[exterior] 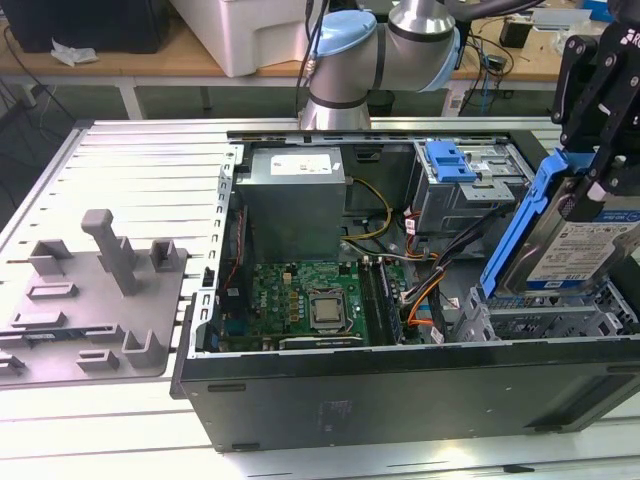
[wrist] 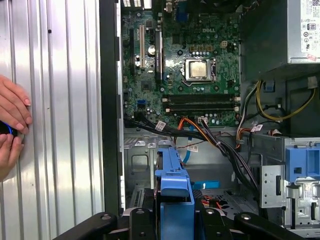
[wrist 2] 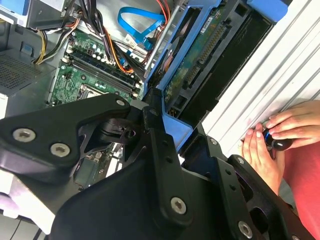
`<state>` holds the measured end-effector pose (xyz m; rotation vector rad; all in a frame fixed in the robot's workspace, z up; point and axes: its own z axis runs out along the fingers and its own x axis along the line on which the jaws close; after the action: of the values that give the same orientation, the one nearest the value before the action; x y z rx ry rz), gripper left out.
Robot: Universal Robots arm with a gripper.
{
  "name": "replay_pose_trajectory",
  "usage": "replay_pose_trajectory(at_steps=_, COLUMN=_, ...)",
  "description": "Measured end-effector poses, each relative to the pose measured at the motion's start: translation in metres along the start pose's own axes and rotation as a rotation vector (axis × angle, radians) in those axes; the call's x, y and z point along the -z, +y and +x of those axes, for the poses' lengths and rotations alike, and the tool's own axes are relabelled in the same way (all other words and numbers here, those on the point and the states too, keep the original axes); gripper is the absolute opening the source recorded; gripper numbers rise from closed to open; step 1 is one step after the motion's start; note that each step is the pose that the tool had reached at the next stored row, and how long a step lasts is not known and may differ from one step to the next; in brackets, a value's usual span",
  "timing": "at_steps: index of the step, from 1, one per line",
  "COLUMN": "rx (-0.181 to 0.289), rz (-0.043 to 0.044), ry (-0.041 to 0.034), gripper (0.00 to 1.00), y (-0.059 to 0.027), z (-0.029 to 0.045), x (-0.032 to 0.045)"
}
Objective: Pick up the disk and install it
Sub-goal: 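Insert the disk into the insertion slot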
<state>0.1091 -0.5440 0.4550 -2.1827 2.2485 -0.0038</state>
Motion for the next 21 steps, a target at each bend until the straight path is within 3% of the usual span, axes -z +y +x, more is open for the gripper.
replay_pose_trajectory(at_steps=10, rx=0.003, rz=0.0003, ry=0.0099, gripper=0.36, y=0.0, z=-0.0014, x=-0.0015)
replay_pose_trajectory(at_steps=21, rx=0.003, rz=0.0003, ry=0.0102, gripper=0.36, y=0.0001, z=-0.0028, x=-0.0038)
